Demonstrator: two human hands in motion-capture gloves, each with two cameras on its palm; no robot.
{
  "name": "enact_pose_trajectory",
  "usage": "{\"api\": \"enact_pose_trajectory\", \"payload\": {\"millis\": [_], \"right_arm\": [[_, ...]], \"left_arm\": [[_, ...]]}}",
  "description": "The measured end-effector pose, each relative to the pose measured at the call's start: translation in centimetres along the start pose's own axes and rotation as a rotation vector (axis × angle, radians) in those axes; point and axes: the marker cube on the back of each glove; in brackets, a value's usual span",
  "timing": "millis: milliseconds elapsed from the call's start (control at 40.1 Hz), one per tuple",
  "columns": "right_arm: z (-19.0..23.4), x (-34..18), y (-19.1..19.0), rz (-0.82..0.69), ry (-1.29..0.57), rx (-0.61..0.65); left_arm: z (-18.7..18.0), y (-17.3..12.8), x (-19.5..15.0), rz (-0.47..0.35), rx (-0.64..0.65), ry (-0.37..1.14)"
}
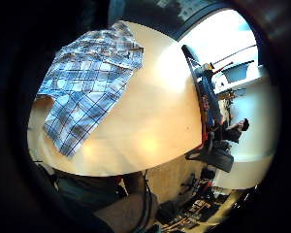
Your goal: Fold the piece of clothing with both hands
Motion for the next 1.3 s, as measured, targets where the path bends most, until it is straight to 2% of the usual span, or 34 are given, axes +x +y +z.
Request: {"api": "enact_pose_trajectory", "payload": {"millis": [50,274,424,573,673,748,848,997,1097,1172,1221,1296], "right_arm": [[0.4,0.5,0.4,0.003,0.009,-0.015],[5.1,1.7,0.7,-0.007,0.04,-0.092],[8.6,2.7,0.0,-0.011,0.074,-0.196],[6.3,2.3,1.4,-0.017,0.082,-0.278],[6.8,1.5,1.3,-0.105,-0.042,-0.318],[7.5,1.5,1.2,-0.099,-0.066,-0.35],[7.7,0.8,0.8,-0.172,-0.133,-0.33],[7.2,3.3,-0.1,0.004,0.162,-0.203],[9.9,4.3,-1.9,0.005,0.256,-0.139],[11.2,4.5,-2.8,-0.028,0.297,-0.09],[11.0,4.3,-3.0,-0.045,0.314,-0.054],[10.2,4.0,-4.1,-0.076,0.326,0.049]], "left_arm": [[1.0,0.6,0.2,-0.005,-0.065,0.026],[4.4,0.3,0.0,-0.04,-0.107,0.015],[3.5,1.6,-0.5,-0.056,-0.246,-0.028],[4.8,0.9,-1.2,-0.047,-0.274,-0.059],[5.3,0.7,-1.1,-0.041,-0.285,-0.061],[5.6,1.1,-0.9,-0.045,-0.331,-0.064],[5.8,0.7,-0.9,-0.056,-0.266,-0.082],[5.6,-0.4,-2.0,-0.062,-0.087,-0.21],[5.5,-2.4,-1.2,-0.026,0.108,-0.198],[5.1,-3.5,-0.5,0.003,0.209,-0.163],[5.0,-3.5,-0.8,0.002,0.22,-0.182],[5.2,-3.1,-1.3,-0.009,0.169,-0.199]]}}
